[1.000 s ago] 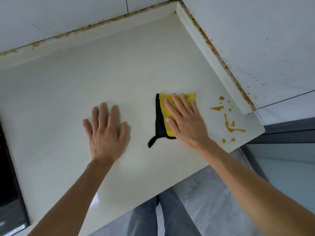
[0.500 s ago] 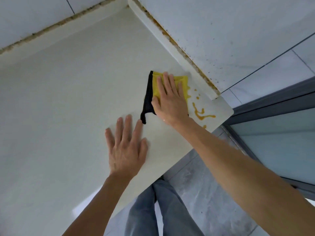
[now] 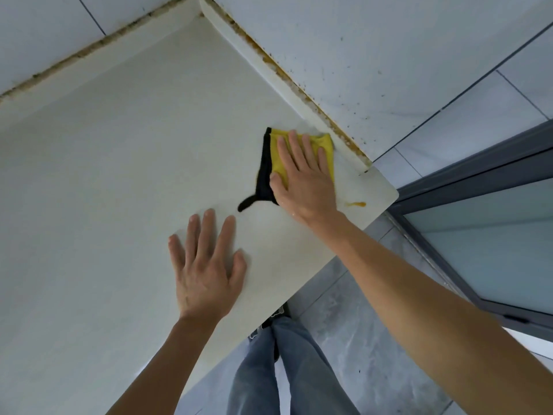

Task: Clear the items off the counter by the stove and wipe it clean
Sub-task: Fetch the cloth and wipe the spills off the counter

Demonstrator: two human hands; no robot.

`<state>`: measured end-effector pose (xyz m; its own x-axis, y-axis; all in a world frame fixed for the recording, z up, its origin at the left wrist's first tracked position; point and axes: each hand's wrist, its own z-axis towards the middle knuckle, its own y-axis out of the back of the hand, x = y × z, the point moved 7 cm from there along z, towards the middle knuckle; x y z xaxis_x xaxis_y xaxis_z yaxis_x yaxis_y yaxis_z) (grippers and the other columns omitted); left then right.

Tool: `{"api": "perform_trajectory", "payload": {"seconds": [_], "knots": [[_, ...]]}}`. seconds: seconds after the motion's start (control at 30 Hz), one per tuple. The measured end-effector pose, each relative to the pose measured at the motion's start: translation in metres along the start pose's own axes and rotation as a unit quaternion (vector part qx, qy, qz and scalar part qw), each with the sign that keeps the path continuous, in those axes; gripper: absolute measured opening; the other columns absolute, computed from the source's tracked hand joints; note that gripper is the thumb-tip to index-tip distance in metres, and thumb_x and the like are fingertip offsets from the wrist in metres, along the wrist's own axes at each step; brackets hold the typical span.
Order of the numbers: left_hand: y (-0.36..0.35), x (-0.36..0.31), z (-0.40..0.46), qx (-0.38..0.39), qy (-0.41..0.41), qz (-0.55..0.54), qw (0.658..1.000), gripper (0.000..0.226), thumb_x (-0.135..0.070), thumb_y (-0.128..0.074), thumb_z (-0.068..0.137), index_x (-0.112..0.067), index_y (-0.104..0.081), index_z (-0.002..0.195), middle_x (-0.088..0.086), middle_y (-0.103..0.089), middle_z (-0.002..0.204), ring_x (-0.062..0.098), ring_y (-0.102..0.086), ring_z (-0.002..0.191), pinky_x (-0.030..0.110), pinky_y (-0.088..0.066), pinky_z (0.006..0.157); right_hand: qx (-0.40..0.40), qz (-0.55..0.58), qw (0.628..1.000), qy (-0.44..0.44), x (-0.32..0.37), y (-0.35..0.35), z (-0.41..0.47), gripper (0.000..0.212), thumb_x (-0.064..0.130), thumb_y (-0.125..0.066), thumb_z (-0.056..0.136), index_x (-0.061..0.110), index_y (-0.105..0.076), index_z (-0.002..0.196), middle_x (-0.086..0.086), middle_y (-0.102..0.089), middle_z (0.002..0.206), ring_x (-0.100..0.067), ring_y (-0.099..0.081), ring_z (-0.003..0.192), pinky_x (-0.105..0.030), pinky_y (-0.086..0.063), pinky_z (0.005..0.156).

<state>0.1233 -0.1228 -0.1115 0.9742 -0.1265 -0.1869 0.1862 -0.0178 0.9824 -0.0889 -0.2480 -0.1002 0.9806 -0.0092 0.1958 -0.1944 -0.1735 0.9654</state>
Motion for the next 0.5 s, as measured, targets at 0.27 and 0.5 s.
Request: {"api": "perform_trajectory", "payload": {"seconds": [0.27, 0.5], "knots": [[-0.001, 0.001, -0.001, 0.0, 0.003, -0.006, 1.0, 0.061, -0.049, -0.038, 0.102, -0.027, -0.04, 0.159, 0.007, -0.026, 0.172, 0.033, -0.017, 0.162, 0.066, -0.011, 0.126, -0.004, -0.014, 0.999, 0.047, -0.025, -0.017, -0.103, 0.07, 0.049, -0.035, 0.104, 0.024, -0.015, 0.167, 0.003, -0.001, 0.175, -0.017, 0.004, 0.161, -0.046, -0.007, 0.131], [-0.001, 0.0, -0.001, 0.006, 0.008, -0.016, 1.0, 0.062, -0.047, -0.042, 0.1, -0.028, -0.039, 0.159, 0.006, -0.025, 0.171, 0.032, -0.014, 0.162, 0.066, -0.01, 0.126, -0.002, -0.005, 0.998, -0.067, -0.049, -0.01, -0.076, 0.07, 0.048, -0.028, 0.106, 0.026, -0.004, 0.167, 0.003, 0.009, 0.174, -0.018, 0.012, 0.16, -0.048, -0.002, 0.13]]}}
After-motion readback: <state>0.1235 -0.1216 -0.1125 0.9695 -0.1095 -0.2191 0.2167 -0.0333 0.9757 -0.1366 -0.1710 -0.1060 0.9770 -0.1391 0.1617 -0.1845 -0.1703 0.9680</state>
